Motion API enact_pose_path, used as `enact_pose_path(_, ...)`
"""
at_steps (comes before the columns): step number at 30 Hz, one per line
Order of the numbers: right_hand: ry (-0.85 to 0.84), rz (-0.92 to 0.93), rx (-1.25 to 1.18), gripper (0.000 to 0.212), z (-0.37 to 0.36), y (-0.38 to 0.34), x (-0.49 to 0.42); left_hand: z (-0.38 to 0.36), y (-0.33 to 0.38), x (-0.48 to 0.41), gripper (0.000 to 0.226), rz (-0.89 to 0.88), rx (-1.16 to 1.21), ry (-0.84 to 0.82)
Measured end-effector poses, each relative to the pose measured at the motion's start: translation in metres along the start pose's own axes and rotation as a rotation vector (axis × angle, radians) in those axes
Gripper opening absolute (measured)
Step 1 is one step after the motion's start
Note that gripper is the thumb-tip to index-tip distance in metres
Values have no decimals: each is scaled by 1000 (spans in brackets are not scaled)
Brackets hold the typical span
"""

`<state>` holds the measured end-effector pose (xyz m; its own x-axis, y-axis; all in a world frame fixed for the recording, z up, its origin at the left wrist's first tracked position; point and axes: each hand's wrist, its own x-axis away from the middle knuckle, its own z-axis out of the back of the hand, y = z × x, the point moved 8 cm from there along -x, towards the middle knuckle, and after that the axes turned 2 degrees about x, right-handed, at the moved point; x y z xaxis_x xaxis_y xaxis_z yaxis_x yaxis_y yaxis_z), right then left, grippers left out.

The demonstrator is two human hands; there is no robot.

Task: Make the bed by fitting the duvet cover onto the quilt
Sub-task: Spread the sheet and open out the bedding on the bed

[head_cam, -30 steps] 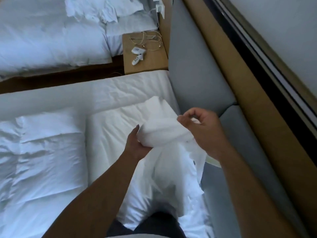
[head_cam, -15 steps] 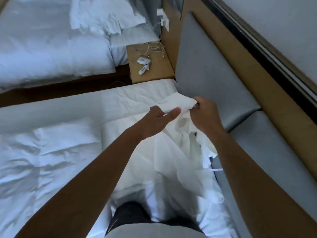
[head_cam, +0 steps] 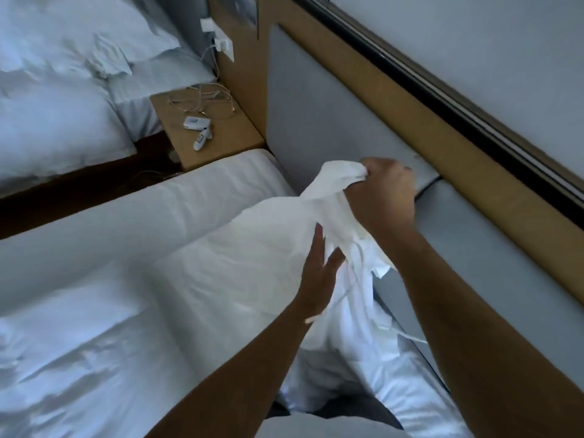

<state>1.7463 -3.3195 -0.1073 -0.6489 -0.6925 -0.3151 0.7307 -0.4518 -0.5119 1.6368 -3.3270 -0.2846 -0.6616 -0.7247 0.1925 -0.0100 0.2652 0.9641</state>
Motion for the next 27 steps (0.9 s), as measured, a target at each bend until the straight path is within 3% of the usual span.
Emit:
enact_pose_path(2, -31, -1, 142, 25, -9, 5, 0, -3, 18, 0, 79, -66, 102, 69)
enact_pose_path(4, -51, -43, 176, 32, -16, 13, -1, 8, 34, -2, 87, -201, -79, 189)
enact_pose_path(6, -54, -64, 184, 32, -21, 15, 1, 28, 44, -8, 72, -281, -385, 365)
enact_pose_path(8, -72, -67, 173, 28, -29, 12, 6, 47, 42, -14, 46, -301, -479, 476)
enact_pose_path(10, -74, -72, 111, 25, -34, 13, 12, 54, 38, -20, 33, -399, -545, 459)
enact_pose_path(13, 15, -71, 4, 28, -26, 20, 13, 49, 34, -23, 34, -565, -720, 395)
enact_pose_path(16, 80, -31, -43, 29, -10, 25, 12, 51, 21, -27, 18, -625, -889, 406)
enact_pose_path(18, 130, -17, -98, 19, 1, 35, 10, 68, 0, -28, 28, -490, -948, 440)
enact_pose_path(20, 184, -44, -159, 7, 12, 55, 8, 98, -32, -24, 33, -233, -916, 529)
enact_pose_path(23, 253, -80, -169, 5, 26, 86, 6, 139, -77, -11, 39, 145, -860, 647)
enact_pose_path(27, 284, -122, -234, 8, 31, 112, 10, 161, -110, 3, 49, 461, -798, 709)
